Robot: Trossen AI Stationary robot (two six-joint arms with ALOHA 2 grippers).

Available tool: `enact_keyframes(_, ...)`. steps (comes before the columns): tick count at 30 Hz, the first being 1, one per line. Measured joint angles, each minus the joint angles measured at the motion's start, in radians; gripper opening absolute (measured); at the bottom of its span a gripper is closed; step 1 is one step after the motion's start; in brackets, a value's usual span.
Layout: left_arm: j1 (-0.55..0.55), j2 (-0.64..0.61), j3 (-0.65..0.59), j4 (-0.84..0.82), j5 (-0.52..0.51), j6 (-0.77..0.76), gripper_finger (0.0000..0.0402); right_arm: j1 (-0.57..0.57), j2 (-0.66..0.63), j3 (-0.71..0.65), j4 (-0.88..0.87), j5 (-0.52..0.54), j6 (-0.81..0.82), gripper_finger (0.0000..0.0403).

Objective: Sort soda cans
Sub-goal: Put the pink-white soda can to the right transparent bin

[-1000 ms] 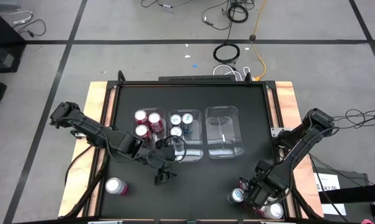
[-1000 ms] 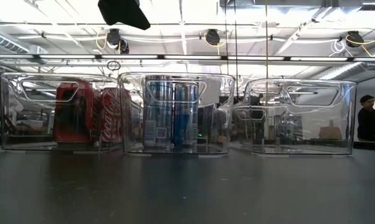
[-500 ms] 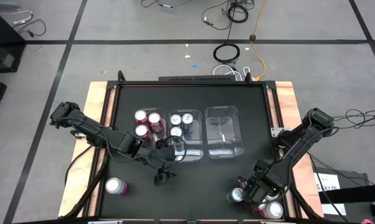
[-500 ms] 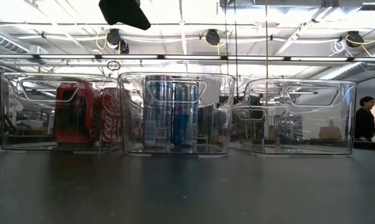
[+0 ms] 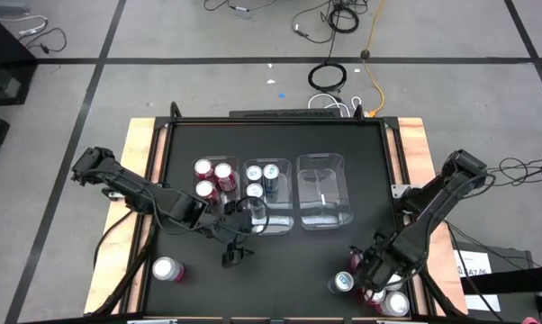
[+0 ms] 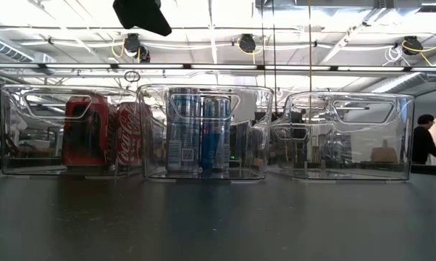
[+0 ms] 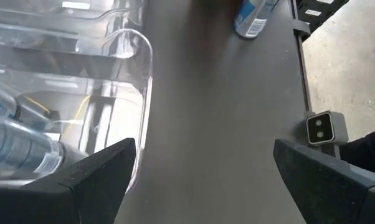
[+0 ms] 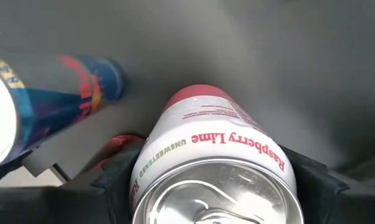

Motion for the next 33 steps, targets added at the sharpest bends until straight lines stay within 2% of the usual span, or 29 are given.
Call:
enact_keyframes(8,0.033,-0.047,0.000,-0.029,0.000,0.003,0.0388,-0.026,-0.083,0.169,-0.251,0.035,-0.020,0.0276)
enact_keyframes(14,0.046,-0.059,0.000,-0.028,0.000,0.004,0.0388,-0.093,-0.089,0.364,-0.350,0.200,-0.114,0.0276)
enact_keyframes(19,0.050,-0.060,0.000,-0.028,0.005,-0.002,0.0388,-0.237,-0.089,0.449,-0.340,0.286,-0.260,0.0276)
enact_keyframes(21,0.051,-0.061,0.000,-0.028,0.046,0.023,0.0388,-0.313,-0.088,0.449,-0.339,0.282,-0.306,0.0276)
enact_keyframes(29,0.075,-0.089,0.000,-0.030,0.053,0.118,0.0388,-0.597,-0.027,0.441,-0.290,0.233,-0.553,0.0276)
enact_keyframes(33,0.097,-0.130,-0.037,-0.023,0.056,0.135,0.0388,-0.701,-0.008,0.383,-0.176,0.144,-0.670,0.0276)
